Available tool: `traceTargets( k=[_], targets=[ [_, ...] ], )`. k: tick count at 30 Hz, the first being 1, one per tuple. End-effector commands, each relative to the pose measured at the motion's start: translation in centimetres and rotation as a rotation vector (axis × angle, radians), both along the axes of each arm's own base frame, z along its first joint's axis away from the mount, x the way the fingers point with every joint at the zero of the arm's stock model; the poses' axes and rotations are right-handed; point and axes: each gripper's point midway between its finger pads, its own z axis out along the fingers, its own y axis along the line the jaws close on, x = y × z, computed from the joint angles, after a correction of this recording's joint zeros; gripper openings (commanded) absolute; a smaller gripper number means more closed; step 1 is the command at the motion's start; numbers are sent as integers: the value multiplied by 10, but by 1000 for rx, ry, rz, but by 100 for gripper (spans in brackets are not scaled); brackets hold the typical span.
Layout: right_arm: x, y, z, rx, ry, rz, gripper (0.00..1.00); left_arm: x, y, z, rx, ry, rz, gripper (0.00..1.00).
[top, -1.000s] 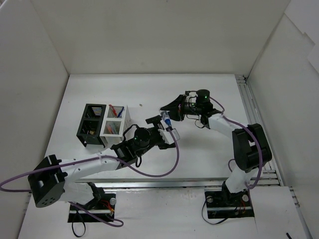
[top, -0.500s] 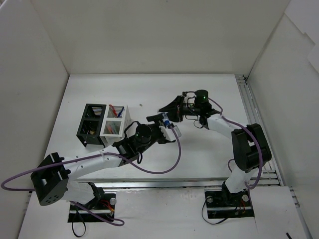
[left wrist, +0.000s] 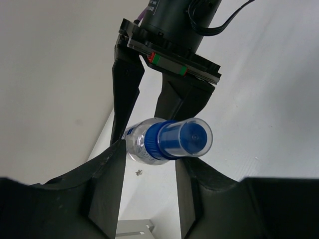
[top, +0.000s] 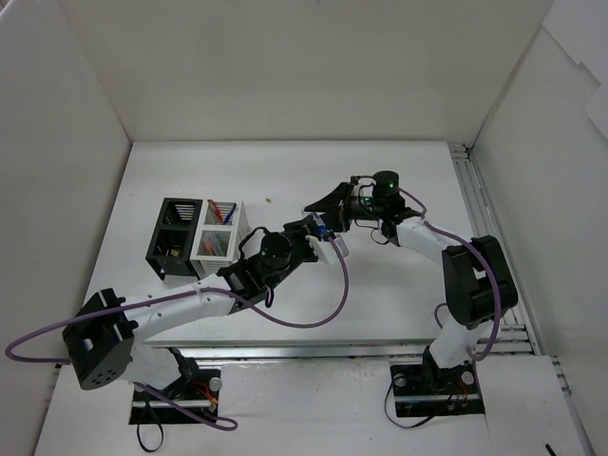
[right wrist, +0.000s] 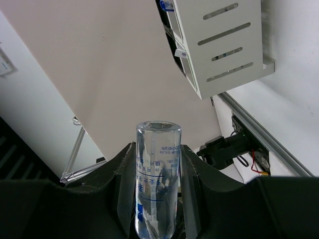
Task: Sort the stationery into containers
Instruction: Place the stationery in the storage box.
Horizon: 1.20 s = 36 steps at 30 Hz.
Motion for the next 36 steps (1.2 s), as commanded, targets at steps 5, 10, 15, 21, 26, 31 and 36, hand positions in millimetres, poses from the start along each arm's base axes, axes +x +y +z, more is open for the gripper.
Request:
traceTargets(
  k=[5, 10, 15, 21, 26, 31, 36],
  targets=[
    [-15, 7, 39, 71, -174, 92, 23, -7, -13, 57, -164, -67, -64, 0],
    [-13, 7, 41, 72, -181, 90, 49, -17, -12, 62, -190, -63, -104, 0],
    [-4, 6, 43, 69, -188, 67, 63, -31, -11, 70, -223, -62, -163, 0],
    [15, -9, 44, 48, -220, -27, 98, -19, 7, 71, -249, -23, -71, 0],
    [29, -20, 51, 33, -272, -93, 98, -11, 24, 69, -338, 63, -25, 0],
    [38, -38, 35, -2, -262, -151, 98, 16, 82, 75, -462, 106, 221, 0],
    [43, -68, 11, -110, -290, -224, 98, 36, 170, 73, -576, 132, 530, 0]
  ],
)
